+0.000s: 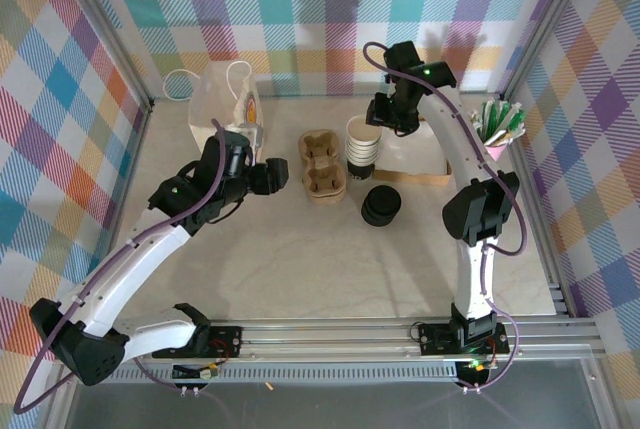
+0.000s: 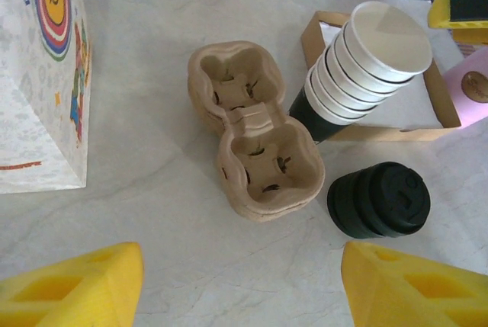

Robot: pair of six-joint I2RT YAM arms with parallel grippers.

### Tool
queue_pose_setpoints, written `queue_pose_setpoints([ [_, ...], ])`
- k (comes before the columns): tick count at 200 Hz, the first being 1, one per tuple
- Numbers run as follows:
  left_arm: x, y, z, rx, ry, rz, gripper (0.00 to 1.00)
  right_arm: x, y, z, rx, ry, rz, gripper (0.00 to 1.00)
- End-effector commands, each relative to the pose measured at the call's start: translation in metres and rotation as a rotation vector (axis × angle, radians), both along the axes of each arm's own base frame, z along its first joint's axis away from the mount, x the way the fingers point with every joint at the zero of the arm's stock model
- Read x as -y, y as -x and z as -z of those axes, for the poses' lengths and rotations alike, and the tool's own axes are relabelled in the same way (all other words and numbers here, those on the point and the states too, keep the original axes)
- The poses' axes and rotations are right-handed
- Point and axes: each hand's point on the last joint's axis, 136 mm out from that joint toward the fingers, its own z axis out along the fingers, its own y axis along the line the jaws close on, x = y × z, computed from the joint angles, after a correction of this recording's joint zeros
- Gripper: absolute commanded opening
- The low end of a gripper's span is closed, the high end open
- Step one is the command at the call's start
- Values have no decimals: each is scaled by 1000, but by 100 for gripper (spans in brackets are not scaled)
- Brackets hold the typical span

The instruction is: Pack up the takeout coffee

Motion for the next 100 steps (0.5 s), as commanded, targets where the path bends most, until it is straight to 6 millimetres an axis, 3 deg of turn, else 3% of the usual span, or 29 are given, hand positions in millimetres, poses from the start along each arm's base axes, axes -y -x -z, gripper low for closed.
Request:
queue_pose_setpoints([
  [1,-1,1,-6,28,35,-24,69,-1,0,-3,1,15,-10,46],
  [100,9,-9,-12,41,-9,21,69,-2,-5,10,-19,28,-7,40],
])
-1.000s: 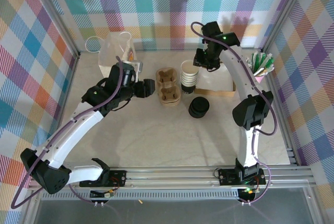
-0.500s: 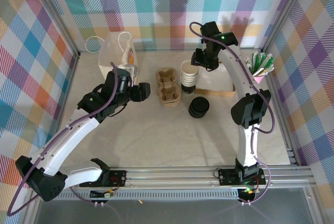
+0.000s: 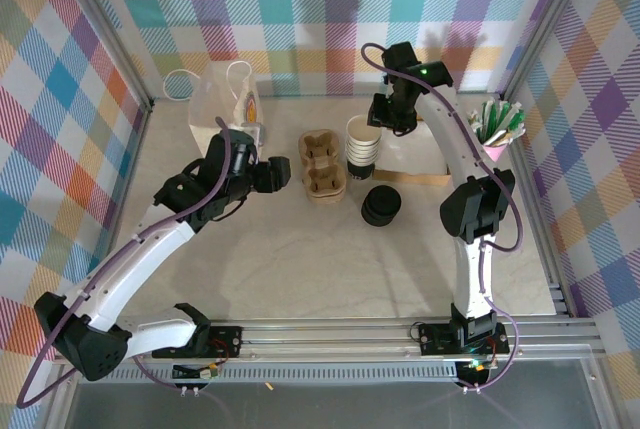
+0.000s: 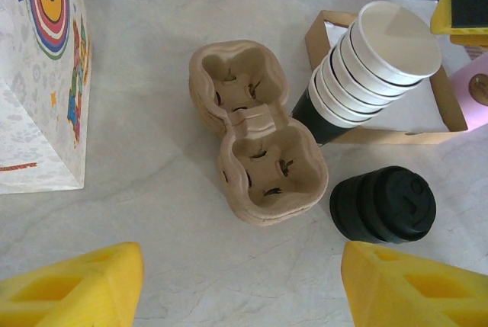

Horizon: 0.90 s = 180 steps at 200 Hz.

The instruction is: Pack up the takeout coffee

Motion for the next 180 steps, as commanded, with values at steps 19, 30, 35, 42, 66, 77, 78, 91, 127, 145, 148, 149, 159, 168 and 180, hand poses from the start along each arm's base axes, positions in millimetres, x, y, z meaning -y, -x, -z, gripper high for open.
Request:
queue_pose_setpoints([
  [19,5,-3,-19,59,-6,31,69,-2,0,3,-12,15,-11,39],
  [30,5,-4,-21,67,-6,28,69,-1,0,4,-16,20,-8,39],
  [35,4,-5,-22,73,-5,24,69,-1,0,4,-16,20,-9,39],
  [42,4,-5,-23,79,-7,20,69,-1,1,4,-21,22,-11,39],
  [66,1,-7,-26,108,-6,9,69,0,4,3,-29,26,-20,41],
  [77,1,-8,-26,120,-11,9,69,0,6,4,-40,33,-27,43],
  [78,1,-8,-27,122,-11,9,69,1,6,4,-41,34,-28,43],
  [91,1,-10,-26,130,-19,12,70,2,7,4,-47,42,-32,44],
  [127,2,-14,-24,132,-32,12,70,3,9,2,-46,55,-49,44],
  [145,3,-16,-22,128,-35,8,70,3,11,3,-54,53,-55,45],
  [148,3,-16,-21,125,-35,7,70,2,11,3,-54,52,-56,45],
  [149,3,-17,-22,125,-34,7,70,2,11,3,-55,53,-57,45],
  [159,5,-17,-20,119,-32,8,70,3,12,3,-61,53,-57,46],
  [168,6,-18,-19,114,-30,8,70,3,13,3,-63,54,-61,46],
  [180,6,-18,-17,109,-29,8,70,2,14,3,-68,52,-65,46],
])
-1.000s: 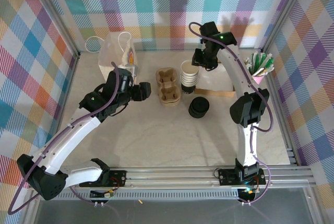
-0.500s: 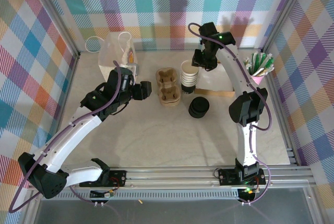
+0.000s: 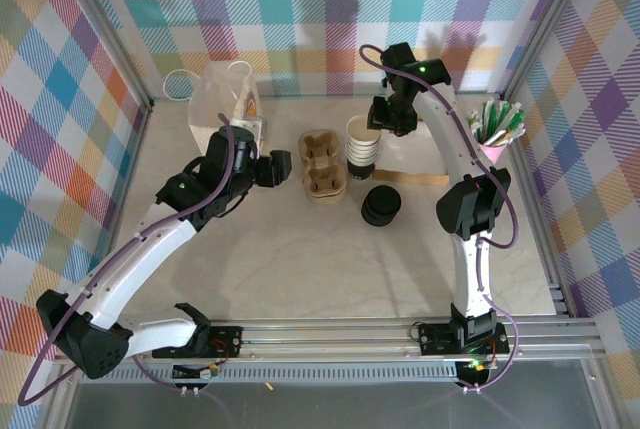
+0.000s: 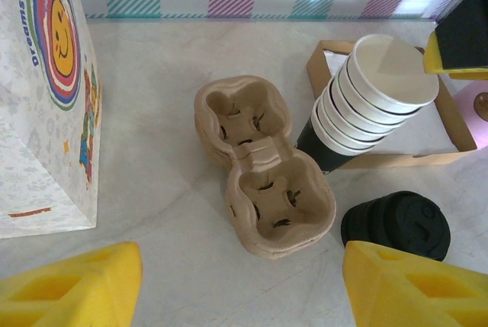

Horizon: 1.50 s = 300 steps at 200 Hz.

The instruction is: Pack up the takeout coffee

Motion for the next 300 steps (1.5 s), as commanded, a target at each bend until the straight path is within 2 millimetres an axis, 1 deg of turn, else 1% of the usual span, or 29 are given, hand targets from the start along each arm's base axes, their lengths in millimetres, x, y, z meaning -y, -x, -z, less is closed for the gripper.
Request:
queue_pose_setpoints([
  [1,5,-3,-5,18,3,6,70,-1,7,-2,-17,10,-23,46],
  [78,2,-3,0,8,-9,-8,70,-4,8,-1,-35,-6,-20,37],
  [142,-4,0,3,8,-26,-20,70,-6,7,2,-49,-12,-13,35],
  [145,-4,0,3,7,-28,-20,70,-6,7,3,-52,-15,-12,33],
  [191,-4,2,4,7,-47,-6,70,-9,6,7,-68,-30,2,29],
  [208,-6,2,5,6,-58,-5,70,-9,7,8,-73,-32,2,25],
  [260,-8,3,2,17,-74,-3,70,-11,5,11,-82,-39,13,25],
  [300,-8,4,4,11,-75,-2,70,-11,4,12,-86,-38,12,25],
])
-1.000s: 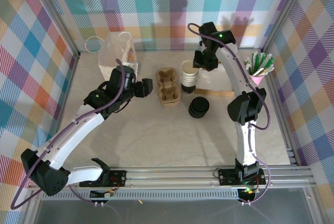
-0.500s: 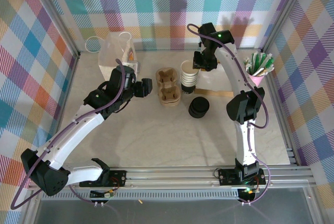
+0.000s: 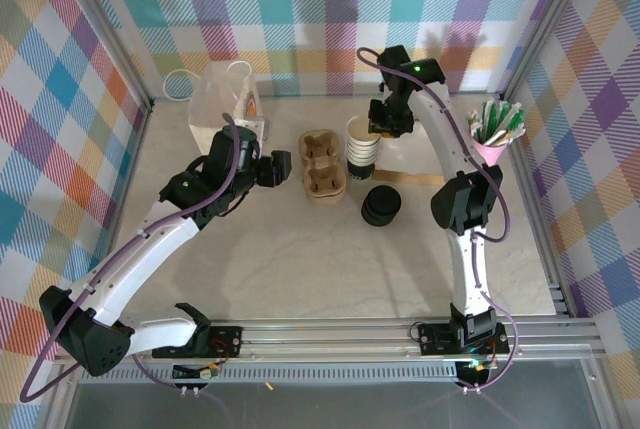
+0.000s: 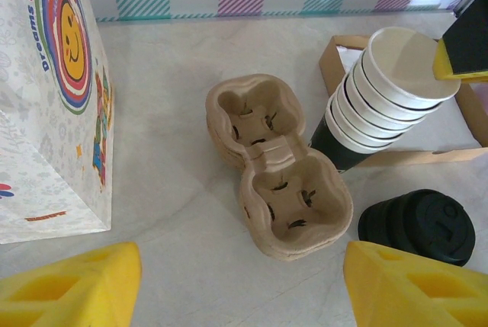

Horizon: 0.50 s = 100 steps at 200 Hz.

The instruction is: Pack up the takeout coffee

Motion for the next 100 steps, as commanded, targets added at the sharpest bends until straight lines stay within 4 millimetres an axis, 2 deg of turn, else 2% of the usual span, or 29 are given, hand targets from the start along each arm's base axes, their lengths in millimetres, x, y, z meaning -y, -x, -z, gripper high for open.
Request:
queue_pose_setpoints([
  [1,-5,7,1,1,-29,2,70,-4,5,-5,-13,-17,3,25],
  [50,-5,8,3,-5,-28,5,70,-3,5,-8,-6,-13,3,18],
  [100,-5,7,2,2,-29,5,71,-2,6,-10,-6,-9,5,16],
])
